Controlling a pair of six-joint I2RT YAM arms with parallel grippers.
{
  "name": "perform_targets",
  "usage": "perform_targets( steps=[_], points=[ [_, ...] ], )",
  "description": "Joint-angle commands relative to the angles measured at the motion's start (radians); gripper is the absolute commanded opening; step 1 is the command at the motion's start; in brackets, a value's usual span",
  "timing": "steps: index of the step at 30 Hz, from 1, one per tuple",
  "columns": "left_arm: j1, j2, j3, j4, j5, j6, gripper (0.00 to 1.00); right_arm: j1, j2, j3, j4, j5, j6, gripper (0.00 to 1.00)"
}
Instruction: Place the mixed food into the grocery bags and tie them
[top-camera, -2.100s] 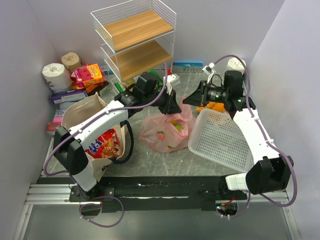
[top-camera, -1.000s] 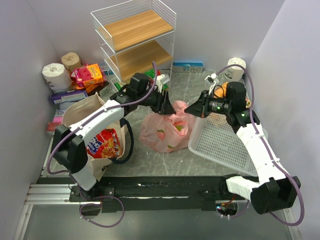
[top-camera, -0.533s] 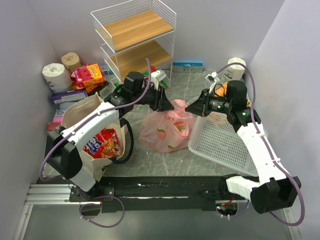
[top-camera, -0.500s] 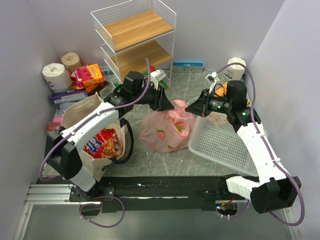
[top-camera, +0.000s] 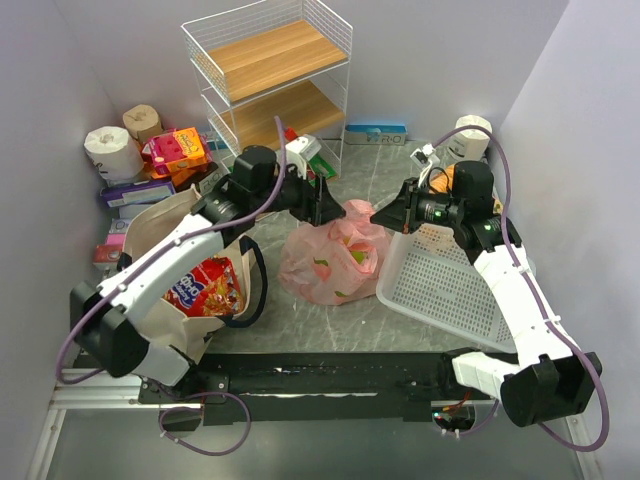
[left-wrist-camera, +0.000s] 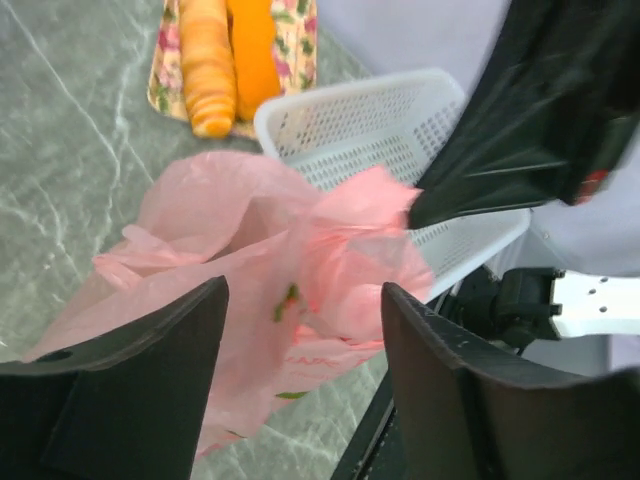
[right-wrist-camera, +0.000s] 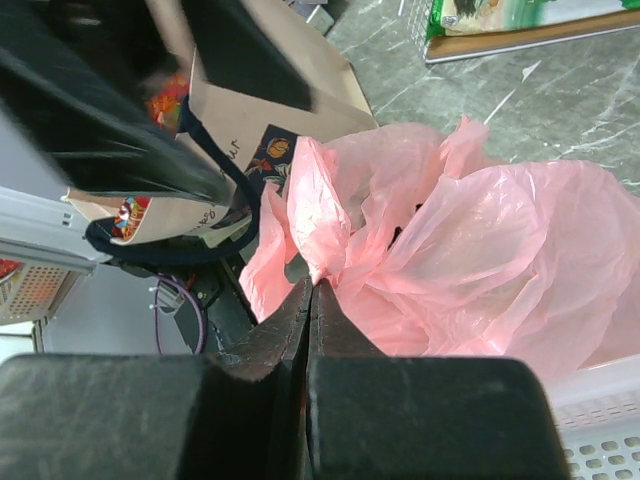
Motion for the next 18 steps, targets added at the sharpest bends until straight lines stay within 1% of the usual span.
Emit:
perform_targets(
  steps=[1,2,3,5,7,10,11,15,18],
  points=[
    [-0.038,-0.063,0.014,0.008,-0.078,-0.057,0.64,-0.005,0.005,0.055,0.009,0.002,-0.012,0.00],
    [-0.048,-0.058,0.022,-0.001,-0.063,-0.069,0.61,-0.004,0.005,0.055,0.008,0.002,-0.014,0.00],
    [-0.056,-0.046,0.028,-0.027,-0.053,-0.080,0.53,-0.005,0.006,0.056,0.005,0.002,-0.015,0.00],
    [-0.079,-0.034,0.034,-0.047,-0.038,-0.109,0.52,-0.004,0.006,0.058,0.008,0.005,-0.014,0.00],
    [-0.088,-0.018,0.048,-0.087,-0.052,-0.129,0.49,-0.005,0.008,0.059,0.011,0.005,-0.012,0.00],
    [-0.093,-0.009,0.077,-0.144,-0.099,-0.135,0.50,-0.005,0.009,0.059,0.015,0.003,-0.008,0.00],
    [-0.093,-0.010,0.083,-0.148,-0.113,-0.135,0.52,-0.005,0.008,0.059,0.017,0.003,-0.008,0.00],
    [-0.093,-0.018,0.086,-0.158,-0.161,-0.137,0.54,-0.005,0.012,0.059,0.020,-0.001,-0.006,0.00],
    [-0.093,-0.018,0.098,-0.182,-0.191,-0.131,0.61,-0.007,0.015,0.064,0.017,-0.003,-0.006,0.00]
  ],
)
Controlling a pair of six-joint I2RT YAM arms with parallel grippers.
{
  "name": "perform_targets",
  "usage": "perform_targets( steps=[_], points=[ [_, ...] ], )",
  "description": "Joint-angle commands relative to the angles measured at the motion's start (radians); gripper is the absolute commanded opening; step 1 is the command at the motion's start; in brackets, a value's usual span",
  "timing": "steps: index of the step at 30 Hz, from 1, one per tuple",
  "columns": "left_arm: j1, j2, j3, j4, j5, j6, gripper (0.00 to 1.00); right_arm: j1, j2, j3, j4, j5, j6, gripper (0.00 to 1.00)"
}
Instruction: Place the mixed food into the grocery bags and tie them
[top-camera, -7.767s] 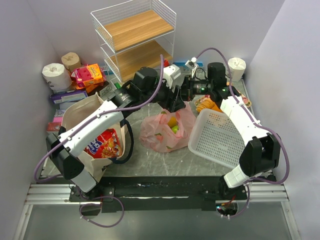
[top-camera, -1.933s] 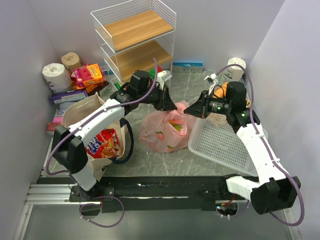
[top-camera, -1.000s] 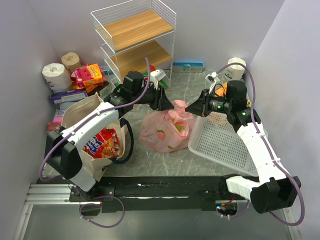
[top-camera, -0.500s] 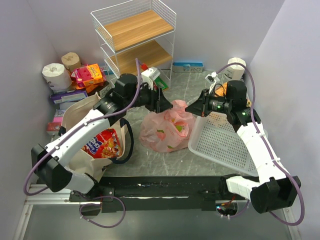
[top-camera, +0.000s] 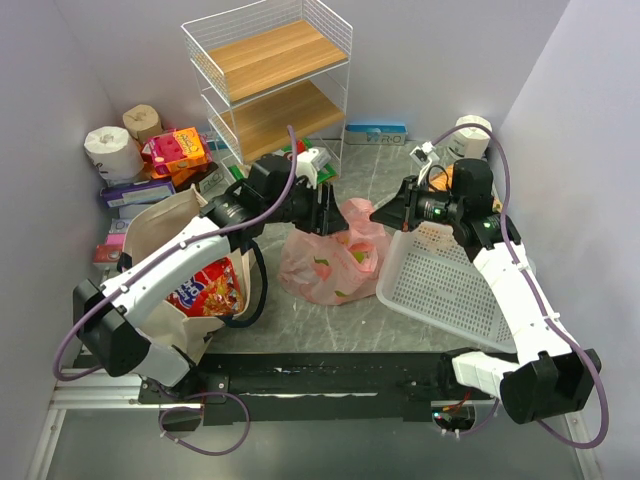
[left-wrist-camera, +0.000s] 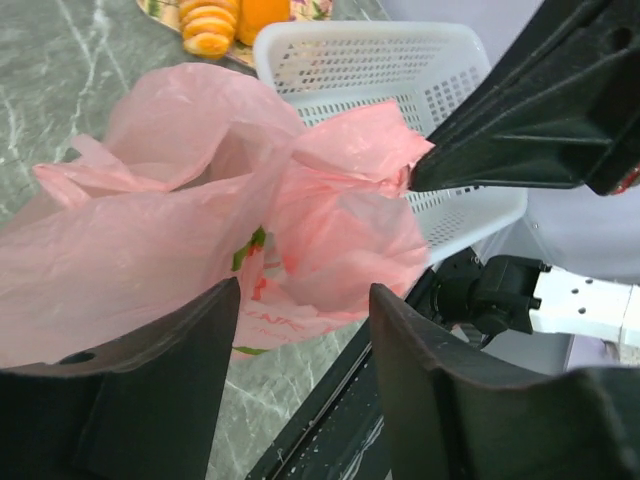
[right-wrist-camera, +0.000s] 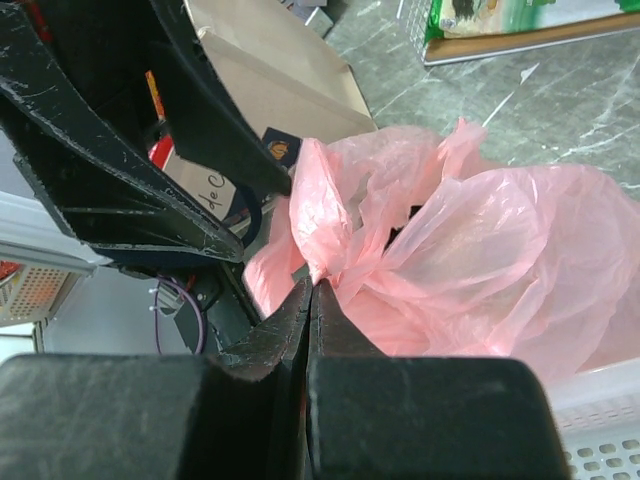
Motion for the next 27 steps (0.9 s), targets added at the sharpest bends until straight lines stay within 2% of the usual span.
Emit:
perform_targets(
  steps=[1,4,7,12,15,20,27],
  points=[
    [-0.001,-0.016,0.059,-0.029,-0.072,-0.016,0.62,-0.007,0.000,0.051,0.018,-0.004,-0.005,0.00],
    [-0.003,-0.011,0.047,-0.032,-0.072,-0.017,0.64,-0.007,0.003,0.053,0.018,-0.005,-0.005,0.00],
    [-0.003,-0.008,0.044,-0.012,-0.037,-0.019,0.61,-0.005,0.003,0.053,0.015,-0.005,-0.009,0.00],
    [-0.001,-0.013,0.038,0.052,0.000,-0.031,0.49,-0.007,0.000,0.048,0.013,-0.007,-0.009,0.00],
    [-0.001,-0.014,0.027,0.077,0.026,-0.048,0.46,-0.005,0.000,0.043,0.015,-0.007,-0.007,0.00],
    [-0.003,0.001,0.016,0.065,0.037,-0.049,0.44,-0.005,-0.005,0.043,0.013,-0.005,-0.009,0.00],
    [-0.003,0.035,0.028,0.043,0.043,-0.050,0.48,-0.007,-0.009,0.045,0.007,-0.004,-0.010,0.00]
  ],
)
